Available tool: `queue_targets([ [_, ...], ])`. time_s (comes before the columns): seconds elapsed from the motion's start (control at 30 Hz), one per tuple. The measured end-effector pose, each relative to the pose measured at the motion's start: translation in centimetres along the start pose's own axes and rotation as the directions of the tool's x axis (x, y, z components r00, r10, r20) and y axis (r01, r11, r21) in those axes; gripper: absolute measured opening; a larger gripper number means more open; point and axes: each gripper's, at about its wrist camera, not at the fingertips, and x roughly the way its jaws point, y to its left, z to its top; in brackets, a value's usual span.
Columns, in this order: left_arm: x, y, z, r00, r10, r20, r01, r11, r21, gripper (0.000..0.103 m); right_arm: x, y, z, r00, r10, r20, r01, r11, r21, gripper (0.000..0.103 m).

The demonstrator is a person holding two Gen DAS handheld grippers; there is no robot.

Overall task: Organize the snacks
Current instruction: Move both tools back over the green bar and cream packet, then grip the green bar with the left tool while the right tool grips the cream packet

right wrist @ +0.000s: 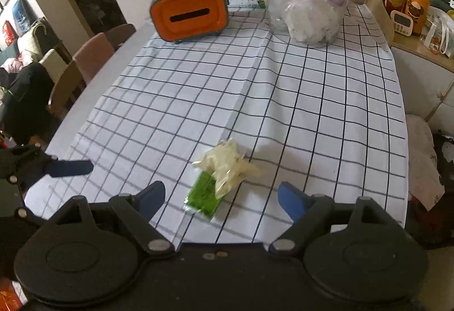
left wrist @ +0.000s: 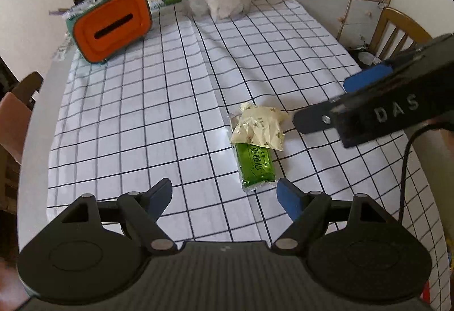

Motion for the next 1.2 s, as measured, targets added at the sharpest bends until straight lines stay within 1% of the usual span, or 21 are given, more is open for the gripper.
queue_targets([
  [0.13,2.3,-0.2,0.6,1.0,-0.015,-0.023,0.015,1.0,0.008,0.081,2.6,-0.5,1.0,1.0,-0.015,-0.022,0.015,1.0,0.001,0.086],
  [0.37,5.7,-1.0,1.3,0.999,-0.012,-0.05,0.014,0.999,0.04,0.081,7.6,-1.2,1.8,0.996,-0.027,-0.08,0.028,0.999,0.016,0.086],
  [0.47,7.2,-1.1,1.5,0.998,-0.016,-0.069,0.018,0.999,0.028,0.081,9.3,-1.4,2.0,0.995,-0.027,-0.096,0.029,0.999,0.02,0.083],
  [0.53,8.0,-1.1,1.5,0.996,-0.025,-0.081,0.026,0.999,0.018,0.081,10.3,-1.5,2.1,0.994,-0.023,-0.108,0.025,0.999,0.019,0.077],
  [0.7,9.1,-1.1,1.6,0.996,-0.047,-0.081,0.048,0.999,0.004,0.081,12.0,-1.2,2.0,0.992,-0.01,-0.125,0.011,1.0,0.013,0.063],
  [0.8,9.9,-1.2,1.6,0.994,-0.059,-0.087,0.059,0.998,-0.007,0.081,12.5,-0.9,1.9,0.99,-0.008,-0.138,0.007,1.0,-0.003,0.052],
  [0.83,10.2,-1.2,1.6,0.994,-0.056,-0.09,0.056,0.998,-0.006,0.081,12.6,-0.8,1.8,0.99,-0.007,-0.138,0.006,1.0,-0.01,0.048],
  [0.9,10.7,-1.3,1.6,0.995,-0.045,-0.091,0.045,0.999,-0.002,0.081,12.7,-0.7,1.8,0.991,-0.005,-0.13,0.003,1.0,-0.02,0.044],
  [0.97,11.2,-1.5,1.7,0.995,-0.034,-0.092,0.035,0.999,0.004,0.081,12.4,-1.1,1.8,0.993,0.007,-0.117,-0.007,1.0,-0.002,0.038],
  [1.03,11.4,-1.5,1.8,0.996,-0.037,-0.082,0.036,0.999,-0.002,0.081,12.2,-1.5,1.8,0.994,0.019,-0.105,-0.017,1.0,0.02,0.037],
  [1.2,12.4,-1.4,2.2,0.995,-0.046,-0.091,0.044,0.999,-0.026,0.081,11.4,-3.2,1.6,0.997,-0.007,-0.081,0.014,0.996,0.085,0.037],
])
